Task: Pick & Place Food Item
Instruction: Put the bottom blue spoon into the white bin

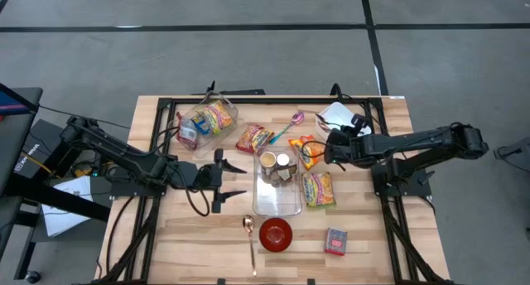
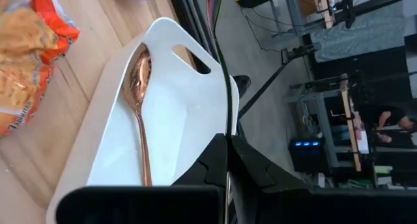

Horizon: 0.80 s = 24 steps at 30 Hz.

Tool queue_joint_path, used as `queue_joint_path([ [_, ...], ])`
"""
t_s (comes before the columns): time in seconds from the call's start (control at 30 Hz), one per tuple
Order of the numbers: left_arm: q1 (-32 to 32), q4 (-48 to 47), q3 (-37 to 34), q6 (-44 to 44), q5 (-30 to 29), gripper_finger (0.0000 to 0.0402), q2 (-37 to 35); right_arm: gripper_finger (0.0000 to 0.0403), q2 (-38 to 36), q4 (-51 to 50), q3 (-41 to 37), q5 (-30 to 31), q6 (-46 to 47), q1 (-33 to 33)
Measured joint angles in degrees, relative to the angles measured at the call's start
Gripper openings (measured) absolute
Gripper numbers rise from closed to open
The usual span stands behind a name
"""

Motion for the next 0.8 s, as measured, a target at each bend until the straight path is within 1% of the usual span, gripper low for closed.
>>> queue_joint_path([
  [0.1, 0.0, 0.0, 0.0, 0.0, 0.0, 0.0257, 0.0, 0.0, -1.3, 3.0, -1.3, -0.2, -3.1, -1.9],
  [0.27, 0.0, -0.1, 0.0, 0.0, 0.0, 0.0257, 0.0, 0.0, -4.4, 3.5, -1.3, -3.2, -4.7, -4.0],
  [0.4, 0.0, -0.1, 0.0, 0.0, 0.0, 0.0257, 0.0, 0.0, -7.6, 5.5, -1.8, -8.0, -7.4, -3.9],
  [0.47, 0.0, 0.0, 0.0, 0.0, 0.0, 0.0257, 0.0, 0.0, -9.1, 6.6, -2.6, -9.1, -9.0, -3.9],
  [0.57, 0.0, 0.0, 0.0, 0.0, 0.0, 0.0257, 0.0, 0.0, -10.9, 7.2, -2.9, -8.7, -9.4, -3.9],
  [0.7, 0.0, 0.0, 0.0, 0.0, 0.0, 0.0257, 0.0, 0.0, -12.1, 7.3, -2.9, -5.3, -8.1, -4.6],
  [0.8, 0.0, 0.0, 0.0, 0.0, 0.0, 0.0257, 0.0, 0.0, -12.0, 7.2, -2.9, -5.4, -8.0, -5.6],
])
